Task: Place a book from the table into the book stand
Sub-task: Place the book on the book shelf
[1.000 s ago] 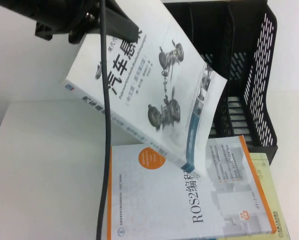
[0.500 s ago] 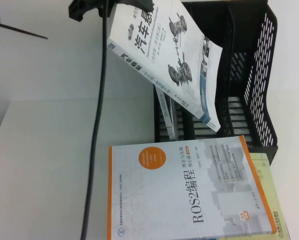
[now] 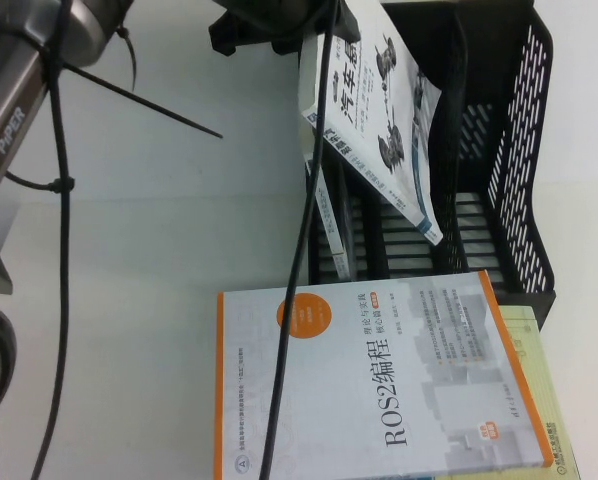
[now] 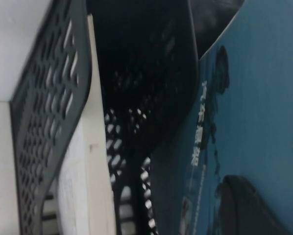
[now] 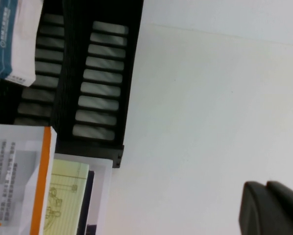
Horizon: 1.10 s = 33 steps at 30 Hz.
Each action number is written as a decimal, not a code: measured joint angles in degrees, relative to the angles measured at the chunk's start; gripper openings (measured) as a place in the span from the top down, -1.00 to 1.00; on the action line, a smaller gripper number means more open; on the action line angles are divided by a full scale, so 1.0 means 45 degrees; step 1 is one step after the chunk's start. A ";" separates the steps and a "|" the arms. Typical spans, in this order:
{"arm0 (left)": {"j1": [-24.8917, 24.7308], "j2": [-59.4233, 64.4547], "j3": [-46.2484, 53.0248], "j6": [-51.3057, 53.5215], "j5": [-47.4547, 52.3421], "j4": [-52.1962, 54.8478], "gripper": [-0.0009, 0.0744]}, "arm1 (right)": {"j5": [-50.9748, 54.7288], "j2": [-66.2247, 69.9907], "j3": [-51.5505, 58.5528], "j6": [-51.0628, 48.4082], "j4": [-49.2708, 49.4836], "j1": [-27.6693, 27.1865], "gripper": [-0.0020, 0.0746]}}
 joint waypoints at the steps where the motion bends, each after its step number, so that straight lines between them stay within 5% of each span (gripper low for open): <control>1: -0.0103 0.0025 0.0000 -0.0166 -0.0102 0.0294 0.68 | 0.0000 0.0000 0.0000 0.0000 0.0028 0.0000 0.95; 27: -0.0608 0.1669 0.0000 -0.0520 -0.0832 0.1314 0.67 | 0.0000 0.0000 0.0000 0.0000 0.1081 0.0000 0.95; 29: -0.0608 0.1780 0.0000 -0.0263 -0.0955 0.1197 0.57 | 0.0005 0.0000 0.0000 -0.0024 0.1177 0.0000 0.95; 33: -0.0582 0.1877 -0.0025 0.0166 -0.1641 0.0898 0.05 | 0.0234 0.0000 0.0000 -0.0100 0.1252 0.0000 0.95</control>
